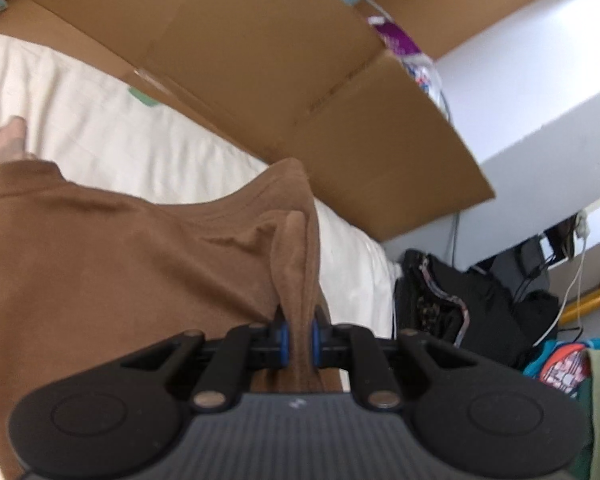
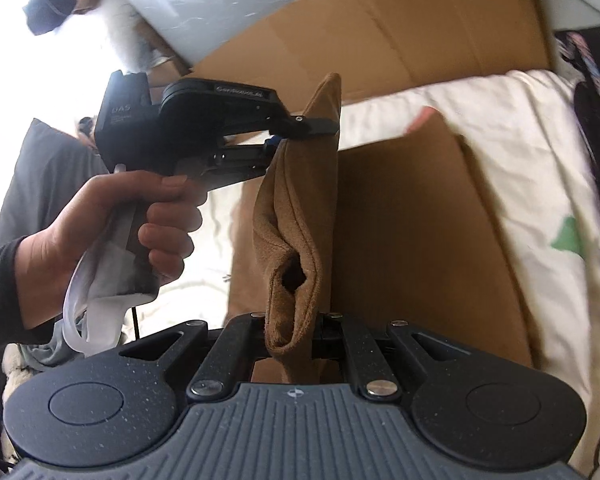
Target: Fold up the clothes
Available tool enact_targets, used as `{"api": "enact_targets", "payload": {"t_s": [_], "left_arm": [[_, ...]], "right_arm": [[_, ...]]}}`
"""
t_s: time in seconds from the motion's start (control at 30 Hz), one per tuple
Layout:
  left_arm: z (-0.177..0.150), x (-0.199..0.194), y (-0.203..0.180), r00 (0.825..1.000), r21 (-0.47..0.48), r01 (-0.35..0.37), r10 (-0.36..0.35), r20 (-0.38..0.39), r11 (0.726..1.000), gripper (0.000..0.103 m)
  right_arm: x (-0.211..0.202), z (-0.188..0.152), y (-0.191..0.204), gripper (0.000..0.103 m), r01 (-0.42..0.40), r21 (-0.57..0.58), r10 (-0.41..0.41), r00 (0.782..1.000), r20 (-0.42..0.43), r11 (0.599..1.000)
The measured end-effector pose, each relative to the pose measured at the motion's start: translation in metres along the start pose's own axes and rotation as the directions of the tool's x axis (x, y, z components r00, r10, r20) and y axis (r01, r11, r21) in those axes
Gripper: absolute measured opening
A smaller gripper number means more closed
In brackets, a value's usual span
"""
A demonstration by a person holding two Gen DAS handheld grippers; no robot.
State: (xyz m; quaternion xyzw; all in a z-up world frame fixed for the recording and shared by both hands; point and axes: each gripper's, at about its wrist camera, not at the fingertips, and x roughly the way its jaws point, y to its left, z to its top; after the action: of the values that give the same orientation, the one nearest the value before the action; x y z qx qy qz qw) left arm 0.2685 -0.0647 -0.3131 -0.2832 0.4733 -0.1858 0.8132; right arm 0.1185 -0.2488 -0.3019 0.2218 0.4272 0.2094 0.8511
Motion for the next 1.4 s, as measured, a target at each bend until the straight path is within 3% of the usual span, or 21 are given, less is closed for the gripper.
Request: {"api": "enact_targets", "payload": {"t_s": [0.37,0.73,1.23,1.27,1.33,1.4], "left_arm": [[-0.008,0.044,-0.018,0.997,-0.01,-0.074,0.073,-0.033,0.997,0.011],[-0.015,0.073,-0.039,0.991,0.043,-0.123,0.126,-0.054,0.991,0.011],[-0.017,0.104,-0.047,0.983,0.08,-0.15,0.157,-0.091,0.985,0.012],[-0.016,0.104,-0.047,0.984,0.08,-0.142,0.149,-0.095,0.987,0.013],[-0.012,0.099,-0.046,0.989,0.058,-0.097,0.103,-0.108,0.994,0.029],[-0.006,0.09,-0.047,0.992,0.05,-0.058,0.063,-0.106,0.997,0.032]], "right_arm": [[-0.007,-0.01,-0.054,0.003,0.044,0.152,-0.046,0.999,0.012,0.987],[-0.011,-0.032,-0.09,0.002,0.092,0.29,-0.092,0.996,-0.012,0.953],[-0.02,-0.044,-0.109,0.006,0.133,0.363,-0.121,0.991,-0.056,0.922],[-0.022,-0.044,-0.11,0.008,0.136,0.367,-0.123,0.991,-0.06,0.92],[-0.025,-0.044,-0.111,0.009,0.144,0.373,-0.127,0.989,-0.07,0.916],[-0.031,-0.043,-0.11,0.01,0.165,0.365,-0.144,0.986,-0.087,0.916]]}}
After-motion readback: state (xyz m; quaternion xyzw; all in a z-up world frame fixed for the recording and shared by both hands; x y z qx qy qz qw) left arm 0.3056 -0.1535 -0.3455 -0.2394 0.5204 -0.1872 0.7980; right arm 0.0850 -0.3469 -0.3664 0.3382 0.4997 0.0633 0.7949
